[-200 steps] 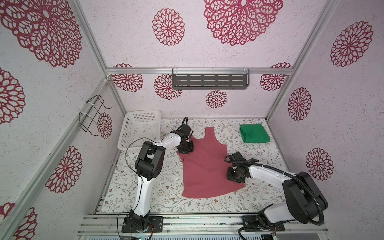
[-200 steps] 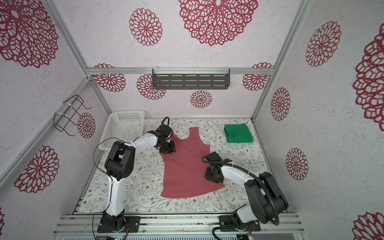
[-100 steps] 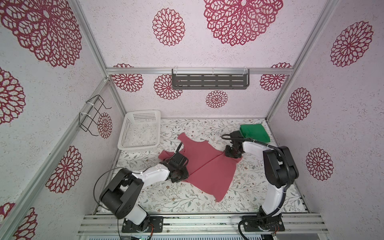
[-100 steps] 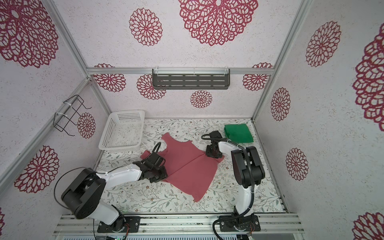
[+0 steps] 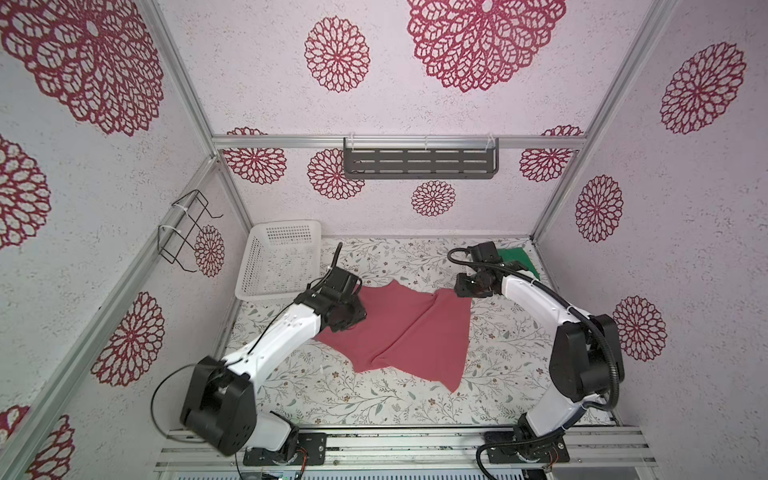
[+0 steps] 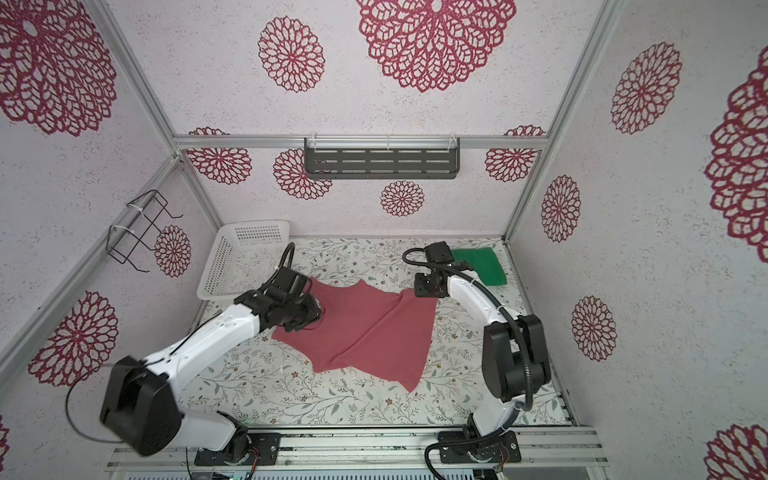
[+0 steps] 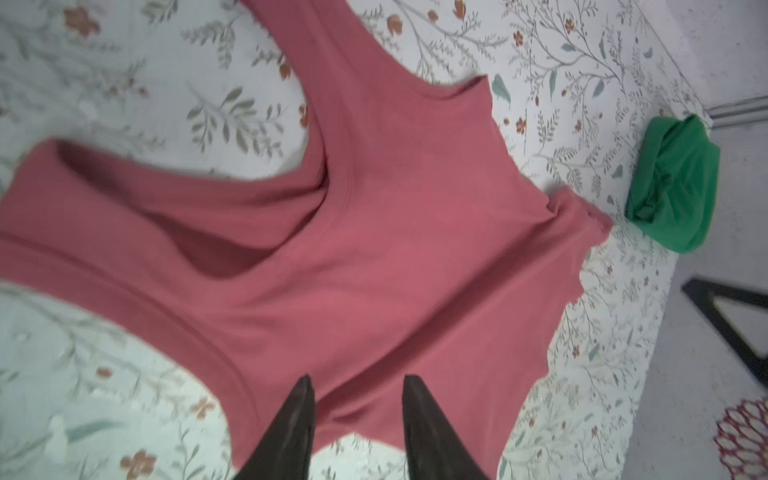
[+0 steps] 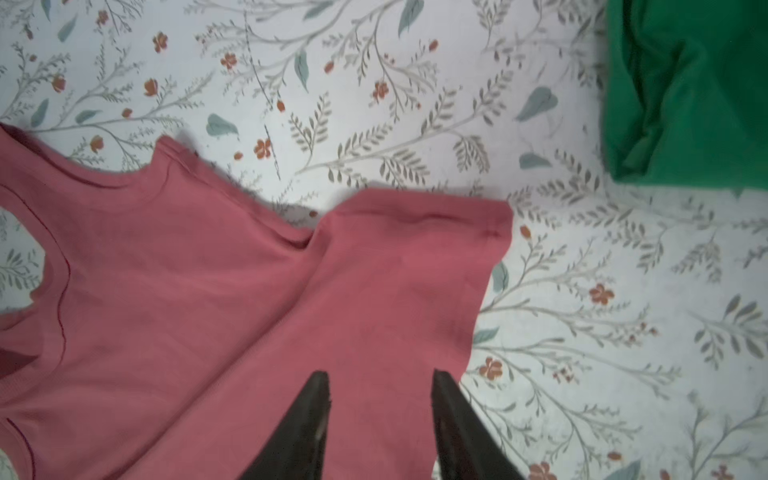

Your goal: Fold and stack the tank tops

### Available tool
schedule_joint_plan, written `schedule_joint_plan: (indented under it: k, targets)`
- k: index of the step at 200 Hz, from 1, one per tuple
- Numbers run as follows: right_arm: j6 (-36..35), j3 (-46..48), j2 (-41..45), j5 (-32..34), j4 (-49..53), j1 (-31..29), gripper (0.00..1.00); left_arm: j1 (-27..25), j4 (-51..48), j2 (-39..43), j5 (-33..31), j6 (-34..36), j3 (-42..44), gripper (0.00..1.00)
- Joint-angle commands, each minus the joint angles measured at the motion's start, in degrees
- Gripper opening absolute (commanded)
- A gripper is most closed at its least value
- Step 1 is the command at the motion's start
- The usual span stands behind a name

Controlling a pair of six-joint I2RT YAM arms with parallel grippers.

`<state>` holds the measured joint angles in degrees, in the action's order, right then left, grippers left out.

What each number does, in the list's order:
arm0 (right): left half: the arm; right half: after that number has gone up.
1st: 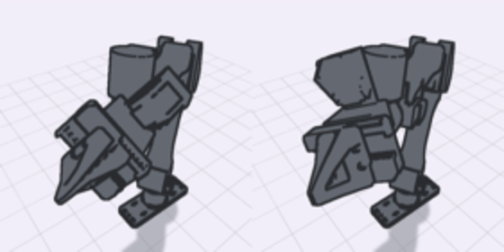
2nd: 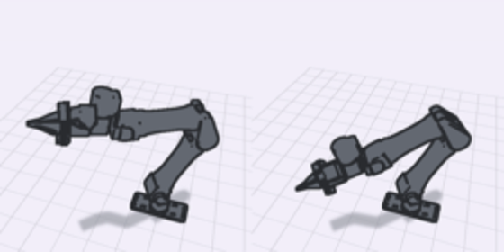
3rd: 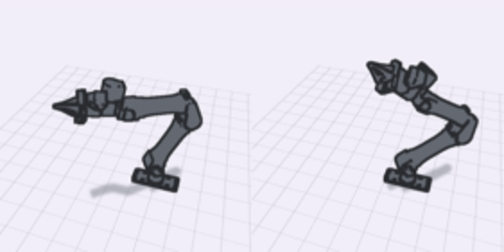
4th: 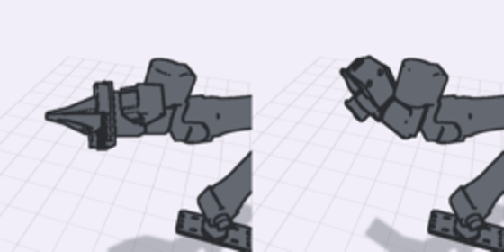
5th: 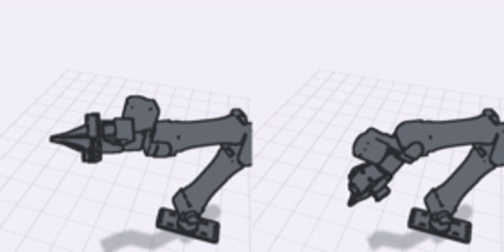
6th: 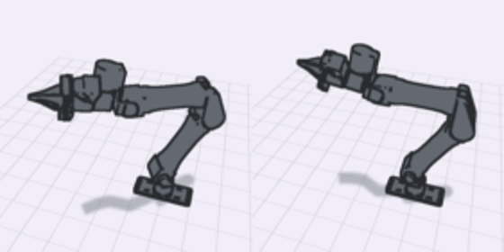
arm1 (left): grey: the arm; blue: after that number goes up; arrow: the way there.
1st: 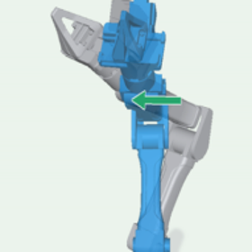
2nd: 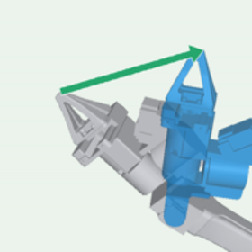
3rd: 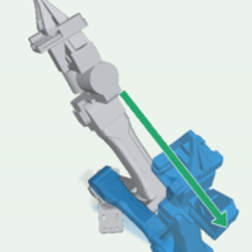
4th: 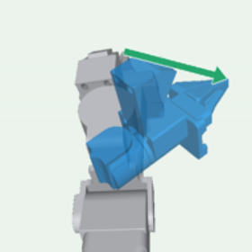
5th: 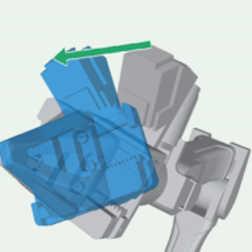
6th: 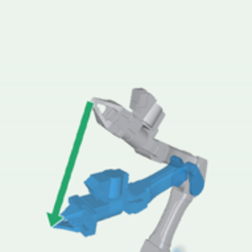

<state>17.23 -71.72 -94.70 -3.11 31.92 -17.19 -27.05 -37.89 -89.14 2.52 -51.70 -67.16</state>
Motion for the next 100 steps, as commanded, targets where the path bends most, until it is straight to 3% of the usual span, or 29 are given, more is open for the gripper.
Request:
schedule_joint_plan:
  k: [1, 55, 100]
  targets:
    - [7.56, 8.15, 2.05, -3.39, -2.03, -0.99, 0.34, 1.28, 1.10, -9.27, 2.65, 8.63, -6.13, 0.36]
    - [14.64, 17.87, -0.77, -4.10, -11.70, -4.11, 0.31, 3.03, 6.87, -26.09, 3.44, 8.93, -13.80, 0.35]
    - [7.37, 15.71, -6.82, 3.38, -6.12, 0.40, 0.30, 3.40, 9.63, -25.47, 2.42, 6.22, -5.81, 0.34]
